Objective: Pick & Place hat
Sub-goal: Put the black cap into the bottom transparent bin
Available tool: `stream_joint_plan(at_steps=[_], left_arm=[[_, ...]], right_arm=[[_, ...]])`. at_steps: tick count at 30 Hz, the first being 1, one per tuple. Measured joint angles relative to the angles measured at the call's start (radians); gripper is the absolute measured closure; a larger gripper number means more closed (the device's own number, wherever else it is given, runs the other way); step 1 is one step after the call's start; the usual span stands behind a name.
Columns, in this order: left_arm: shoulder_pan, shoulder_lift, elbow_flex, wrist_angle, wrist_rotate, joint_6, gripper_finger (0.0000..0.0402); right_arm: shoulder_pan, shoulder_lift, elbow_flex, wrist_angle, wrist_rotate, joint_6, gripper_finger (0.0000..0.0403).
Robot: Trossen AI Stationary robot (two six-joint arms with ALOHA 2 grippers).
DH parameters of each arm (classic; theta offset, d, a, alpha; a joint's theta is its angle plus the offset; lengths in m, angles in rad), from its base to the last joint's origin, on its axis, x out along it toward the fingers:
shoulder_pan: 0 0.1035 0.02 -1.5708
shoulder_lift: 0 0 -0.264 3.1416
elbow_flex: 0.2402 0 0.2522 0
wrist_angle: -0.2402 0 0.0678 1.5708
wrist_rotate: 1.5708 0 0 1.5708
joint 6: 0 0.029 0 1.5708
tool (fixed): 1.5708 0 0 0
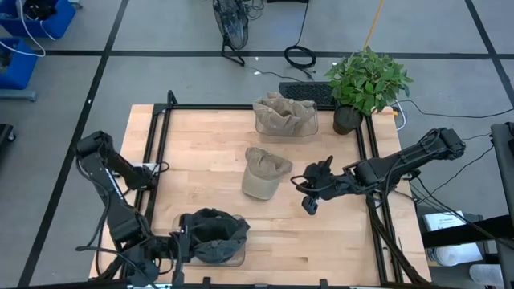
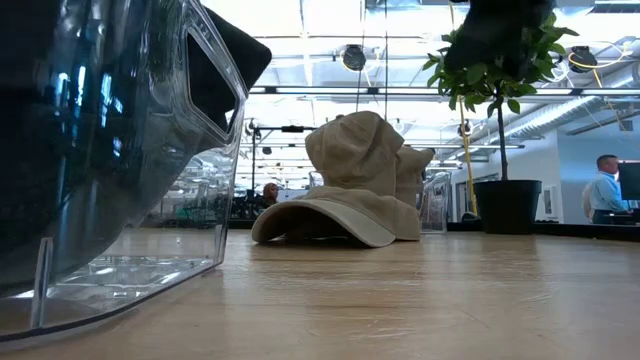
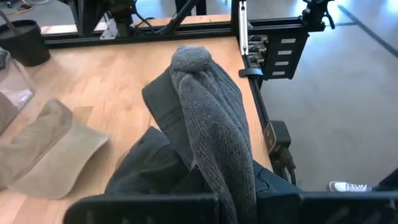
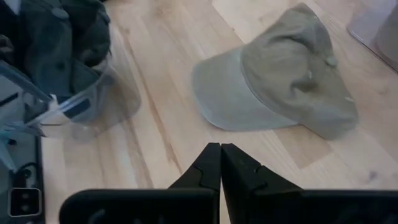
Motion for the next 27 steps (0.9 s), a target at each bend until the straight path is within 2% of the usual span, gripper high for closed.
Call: stream_joint_plan(at_steps=[6, 13, 18, 23, 27], left_arm=[[-0.001, -0.097, -0.202, 0.254, 0.027, 0.09, 0.0397], [-0.014, -0.175, -0.42, 0.523, 0.064, 0.11, 0.0397], [-0.014, -0.175, -0.484, 0.59, 0.088, 0.075, 0.0391], [-0.013, -0.175, -0.495, 0.582, 0.088, 0.069, 0.0391], [-0.005, -0.175, -0.495, 0.563, 0.088, 0.005, 0.0377]], right_arm=[[0.0, 0.0, 0.0, 0.037, 0.003, 0.025, 0.0402], [-0.006, 0.0, 0.0, 0.081, 0.006, 0.056, 0.0402], [-0.024, 0.0, 0.0, 0.089, 0.008, 0.075, 0.0402], [-0.045, 0.0, 0.0, 0.106, 0.009, 0.083, 0.0402], [-0.058, 0.0, 0.0, 0.124, 0.009, 0.076, 0.0402]])
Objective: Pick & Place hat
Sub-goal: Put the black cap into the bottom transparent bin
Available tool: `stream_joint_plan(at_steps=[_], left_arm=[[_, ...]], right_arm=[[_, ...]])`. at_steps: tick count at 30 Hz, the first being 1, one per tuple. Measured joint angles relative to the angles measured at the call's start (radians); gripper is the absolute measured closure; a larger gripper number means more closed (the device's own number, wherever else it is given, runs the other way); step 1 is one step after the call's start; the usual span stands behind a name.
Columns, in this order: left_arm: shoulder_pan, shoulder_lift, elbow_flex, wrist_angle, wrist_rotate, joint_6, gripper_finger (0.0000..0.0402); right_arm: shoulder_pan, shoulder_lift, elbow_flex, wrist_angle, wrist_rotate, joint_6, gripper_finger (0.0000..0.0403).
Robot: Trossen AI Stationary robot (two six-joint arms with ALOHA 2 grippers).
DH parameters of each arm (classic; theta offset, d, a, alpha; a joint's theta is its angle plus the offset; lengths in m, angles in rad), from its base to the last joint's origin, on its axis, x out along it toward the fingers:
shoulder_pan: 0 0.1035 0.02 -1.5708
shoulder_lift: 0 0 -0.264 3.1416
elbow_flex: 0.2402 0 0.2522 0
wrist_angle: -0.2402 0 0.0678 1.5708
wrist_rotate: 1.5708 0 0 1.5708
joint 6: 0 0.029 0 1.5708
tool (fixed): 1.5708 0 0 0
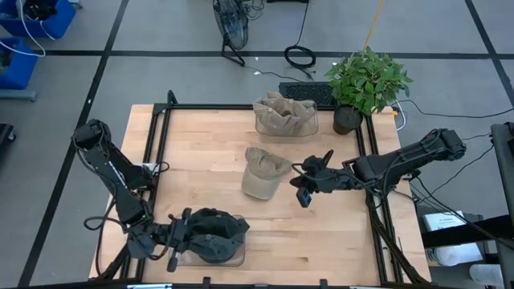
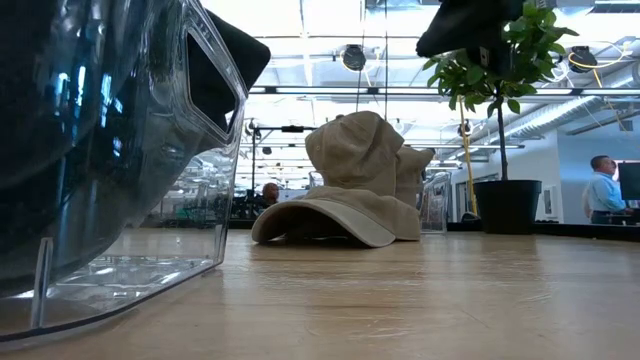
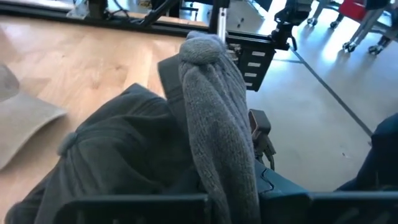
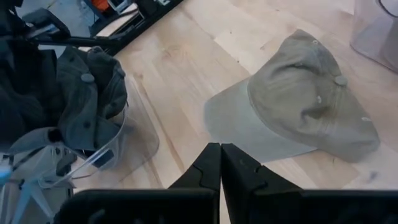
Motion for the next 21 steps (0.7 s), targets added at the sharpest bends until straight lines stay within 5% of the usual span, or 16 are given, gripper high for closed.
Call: stream_joint_plan(at_steps=[21], left_arm=[[0.008, -0.035, 0.0, -0.069, 0.053, -0.141, 0.0189]], right_arm=[[-0.022, 0.0, 0.0, 0.007, -0.004, -0.029, 0.0403]])
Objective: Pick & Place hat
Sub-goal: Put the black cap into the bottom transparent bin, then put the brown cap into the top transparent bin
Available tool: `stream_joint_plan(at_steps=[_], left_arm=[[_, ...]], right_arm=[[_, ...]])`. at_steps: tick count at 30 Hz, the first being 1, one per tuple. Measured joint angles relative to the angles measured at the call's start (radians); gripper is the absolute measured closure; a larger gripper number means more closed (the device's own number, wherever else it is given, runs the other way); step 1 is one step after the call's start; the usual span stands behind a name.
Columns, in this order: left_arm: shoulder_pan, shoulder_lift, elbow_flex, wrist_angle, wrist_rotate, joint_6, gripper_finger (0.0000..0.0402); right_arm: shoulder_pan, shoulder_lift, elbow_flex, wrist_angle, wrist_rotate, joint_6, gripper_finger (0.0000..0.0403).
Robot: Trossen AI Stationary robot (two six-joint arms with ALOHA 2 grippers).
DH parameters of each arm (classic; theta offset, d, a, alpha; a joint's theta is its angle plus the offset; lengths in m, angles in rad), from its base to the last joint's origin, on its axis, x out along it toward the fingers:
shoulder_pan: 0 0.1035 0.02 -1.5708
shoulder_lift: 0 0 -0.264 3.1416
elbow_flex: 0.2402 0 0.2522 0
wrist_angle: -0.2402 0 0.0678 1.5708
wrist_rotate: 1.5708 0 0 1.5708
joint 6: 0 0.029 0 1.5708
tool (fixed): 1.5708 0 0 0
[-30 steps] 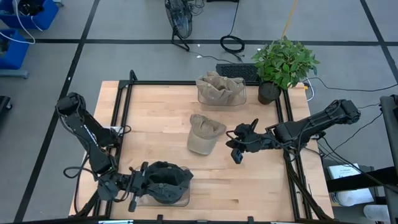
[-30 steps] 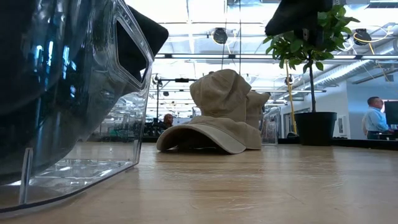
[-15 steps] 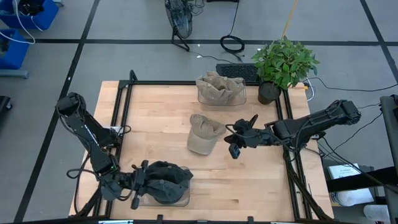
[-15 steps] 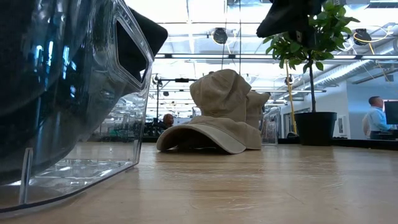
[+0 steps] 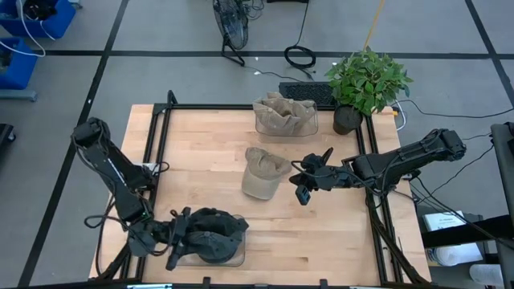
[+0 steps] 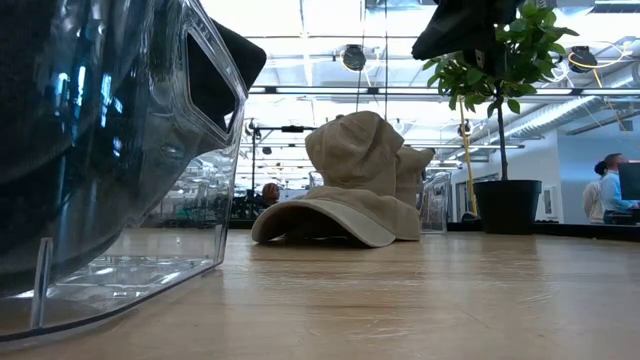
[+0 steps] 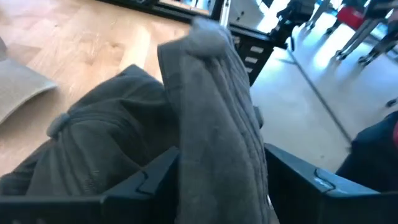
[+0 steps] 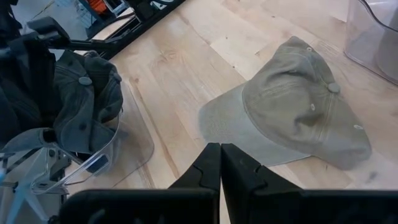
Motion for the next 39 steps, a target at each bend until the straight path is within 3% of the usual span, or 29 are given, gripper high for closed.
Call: stream_joint_plan(at_steps=[13, 23, 27, 33, 37, 39], left_arm=[[0.0, -0.216, 0.0, -0.148, 0.0, 0.062, 0.0227], [0.0, -0.419, 0.001, -0.278, -0.009, 0.247, 0.0259], [0.002, -0.483, 0.001, -0.318, -0.066, 0.332, 0.0278], [0.059, -0.561, 0.001, -0.319, -0.087, 0.439, 0.0325], [0.134, -0.58, 0.001, -0.321, -0.087, 0.465, 0.0384], [0.183, -0.578, 0.001, -0.321, -0.087, 0.472, 0.0394]], right_arm=[[-0.001, 0.0, 0.0, 0.0, 0.0, -0.016, 0.0403], [-0.001, 0.0, 0.0, -0.001, 0.049, -0.01, 0.0403], [-0.001, 0.0, 0.0, -0.001, 0.063, -0.033, 0.0403], [-0.001, 0.001, 0.0, -0.001, 0.075, -0.059, 0.0403], [-0.001, 0.001, 0.0, -0.001, 0.076, -0.097, 0.0403], [-0.002, 0.001, 0.0, -0.001, 0.077, -0.098, 0.0403]])
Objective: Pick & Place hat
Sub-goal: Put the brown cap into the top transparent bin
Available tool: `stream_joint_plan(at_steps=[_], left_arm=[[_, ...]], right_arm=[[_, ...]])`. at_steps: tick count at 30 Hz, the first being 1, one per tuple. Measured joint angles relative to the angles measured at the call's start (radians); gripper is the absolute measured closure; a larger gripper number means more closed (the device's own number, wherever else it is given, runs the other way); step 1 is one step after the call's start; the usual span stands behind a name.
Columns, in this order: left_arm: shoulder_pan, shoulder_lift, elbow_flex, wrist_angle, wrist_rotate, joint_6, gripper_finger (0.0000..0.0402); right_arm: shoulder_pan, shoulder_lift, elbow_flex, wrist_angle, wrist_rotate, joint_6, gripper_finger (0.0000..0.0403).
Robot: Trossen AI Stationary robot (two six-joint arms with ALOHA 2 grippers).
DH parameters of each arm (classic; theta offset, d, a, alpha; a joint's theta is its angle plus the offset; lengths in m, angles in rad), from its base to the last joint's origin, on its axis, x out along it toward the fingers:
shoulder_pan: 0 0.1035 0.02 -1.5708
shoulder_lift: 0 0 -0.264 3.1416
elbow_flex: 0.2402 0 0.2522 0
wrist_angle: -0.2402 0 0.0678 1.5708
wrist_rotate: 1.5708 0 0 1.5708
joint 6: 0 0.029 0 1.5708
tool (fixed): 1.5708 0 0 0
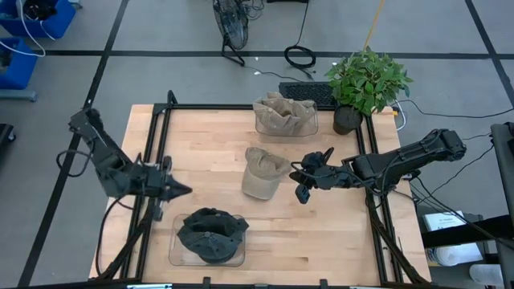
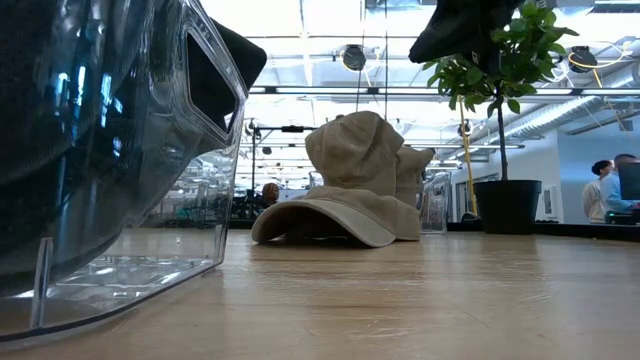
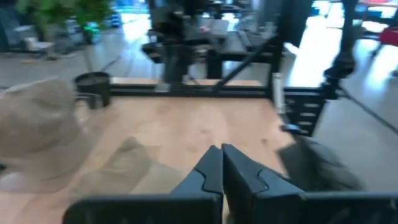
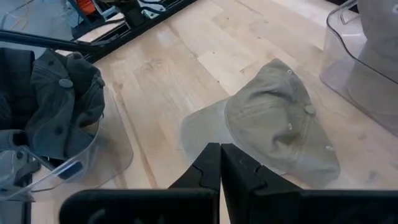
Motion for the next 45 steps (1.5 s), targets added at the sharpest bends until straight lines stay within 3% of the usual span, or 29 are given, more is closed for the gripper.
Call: stream_joint_plan(at_steps=[4, 10, 17, 25, 32, 35, 41, 45], left_arm=[[0.123, 0.027, 0.0, 0.0, 0.055, 0.001, 0.0398], [0.355, 0.116, 0.0, 0.027, 0.231, -0.026, 0.0399], [0.551, 0.224, 0.0, 0.106, 0.328, -0.054, 0.0398], [0.65, 0.305, 0.0, 0.107, 0.378, -0.13, 0.0396], [0.689, 0.336, 0.001, 0.12, 0.377, -0.16, 0.0397], [0.7, 0.338, 0.0, 0.112, 0.379, -0.168, 0.0389], [0.722, 0.337, 0.0, 0.123, 0.397, -0.176, 0.0397], [0.736, 0.337, 0.0, 0.143, 0.417, -0.178, 0.0391]], right_arm=[[-0.037, 0.002, 0.0, -0.006, -0.071, -0.05, 0.0403], [-0.15, 0.047, 0.0, 0.038, -0.216, -0.177, 0.0403], [-0.234, 0.089, 0.0, 0.118, -0.239, -0.34, 0.0403], [-0.347, 0.104, -0.042, 0.037, -0.243, -0.278, 0.0393], [-0.421, 0.066, -0.224, 0.087, -0.354, -0.138, 0.0325], [-0.437, 0.066, -0.312, 0.217, -0.401, -0.116, 0.0284], [-0.452, 0.065, -0.472, 0.565, -0.397, -0.128, 0.0205], [-0.471, 0.069, -0.532, 0.641, -0.396, -0.123, 0.0167]])
